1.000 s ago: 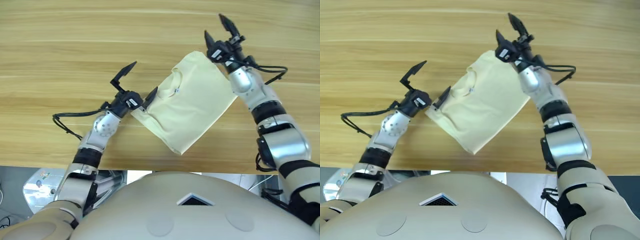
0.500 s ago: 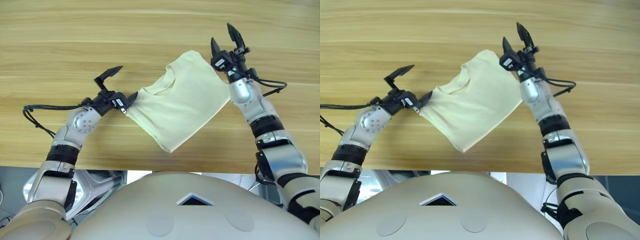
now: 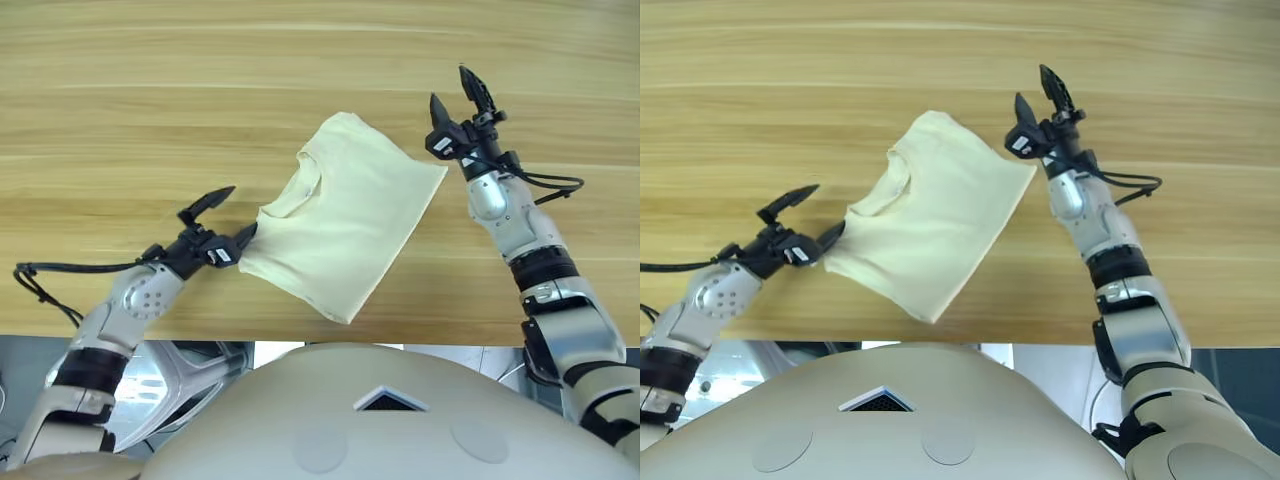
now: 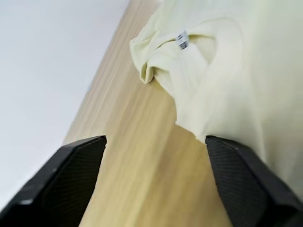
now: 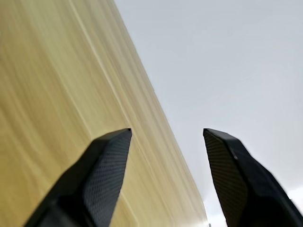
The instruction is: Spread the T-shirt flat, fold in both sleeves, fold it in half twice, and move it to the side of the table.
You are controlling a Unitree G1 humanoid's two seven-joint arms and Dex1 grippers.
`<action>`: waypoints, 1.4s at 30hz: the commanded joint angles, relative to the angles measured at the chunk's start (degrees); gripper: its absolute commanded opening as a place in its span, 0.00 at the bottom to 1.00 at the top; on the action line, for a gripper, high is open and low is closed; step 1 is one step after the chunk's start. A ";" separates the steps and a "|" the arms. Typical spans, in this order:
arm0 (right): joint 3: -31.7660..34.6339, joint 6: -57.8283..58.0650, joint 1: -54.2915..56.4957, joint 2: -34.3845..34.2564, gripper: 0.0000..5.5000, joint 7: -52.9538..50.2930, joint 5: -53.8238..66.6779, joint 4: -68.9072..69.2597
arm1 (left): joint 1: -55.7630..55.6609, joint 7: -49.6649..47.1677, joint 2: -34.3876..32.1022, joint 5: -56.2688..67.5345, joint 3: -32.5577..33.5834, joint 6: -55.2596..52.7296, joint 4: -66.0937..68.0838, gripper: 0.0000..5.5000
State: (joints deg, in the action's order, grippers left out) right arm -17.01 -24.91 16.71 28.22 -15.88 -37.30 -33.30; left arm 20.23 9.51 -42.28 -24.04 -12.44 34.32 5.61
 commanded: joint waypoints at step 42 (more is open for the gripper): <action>-9.23 -7.28 24.34 -10.11 0.51 14.50 1.45 -35.50 | -11.60 -8.22 26.73 11.47 12.13 -5.74 2.86 0.34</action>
State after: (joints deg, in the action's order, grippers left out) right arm -27.57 -35.07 37.65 21.24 1.41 -37.11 -64.71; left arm 9.83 1.35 -15.14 -11.67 0.35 27.79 6.47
